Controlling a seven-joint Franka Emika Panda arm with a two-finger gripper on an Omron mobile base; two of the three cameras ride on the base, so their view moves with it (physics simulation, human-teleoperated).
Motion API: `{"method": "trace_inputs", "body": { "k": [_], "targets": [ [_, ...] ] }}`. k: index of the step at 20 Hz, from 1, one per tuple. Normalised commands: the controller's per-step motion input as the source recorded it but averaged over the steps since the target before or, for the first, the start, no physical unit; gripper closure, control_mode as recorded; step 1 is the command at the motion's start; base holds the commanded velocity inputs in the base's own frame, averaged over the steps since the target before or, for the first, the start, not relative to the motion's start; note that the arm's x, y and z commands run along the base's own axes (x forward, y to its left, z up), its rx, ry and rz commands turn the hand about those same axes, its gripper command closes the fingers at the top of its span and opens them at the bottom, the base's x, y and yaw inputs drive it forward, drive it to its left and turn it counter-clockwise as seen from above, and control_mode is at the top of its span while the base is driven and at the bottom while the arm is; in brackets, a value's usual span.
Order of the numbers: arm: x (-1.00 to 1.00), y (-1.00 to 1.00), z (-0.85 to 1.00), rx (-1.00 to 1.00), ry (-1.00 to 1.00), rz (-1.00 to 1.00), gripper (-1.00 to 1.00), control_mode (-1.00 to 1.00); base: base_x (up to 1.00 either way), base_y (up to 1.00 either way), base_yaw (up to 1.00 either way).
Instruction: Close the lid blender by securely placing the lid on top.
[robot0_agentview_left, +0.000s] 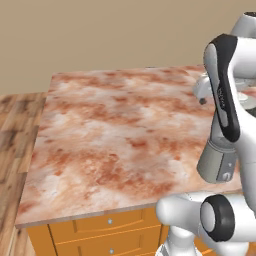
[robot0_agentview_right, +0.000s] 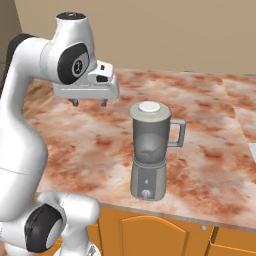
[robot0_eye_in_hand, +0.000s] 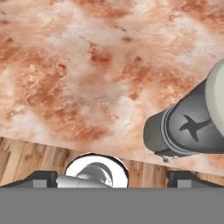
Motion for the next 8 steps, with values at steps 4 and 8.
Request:
{"method": "trace_inputs", "body": {
  "k": [4,8],
  "targets": [
    [0.00,0.82,0.00,-0.06,0.00,0.00,-1.00,-1.00,0.00,0.00,0.00],
    [0.00,0.59,-0.04,-0.06,0.00,0.00,-1.00,-1.00,0.00,0.00,0.00]
  ]
}}
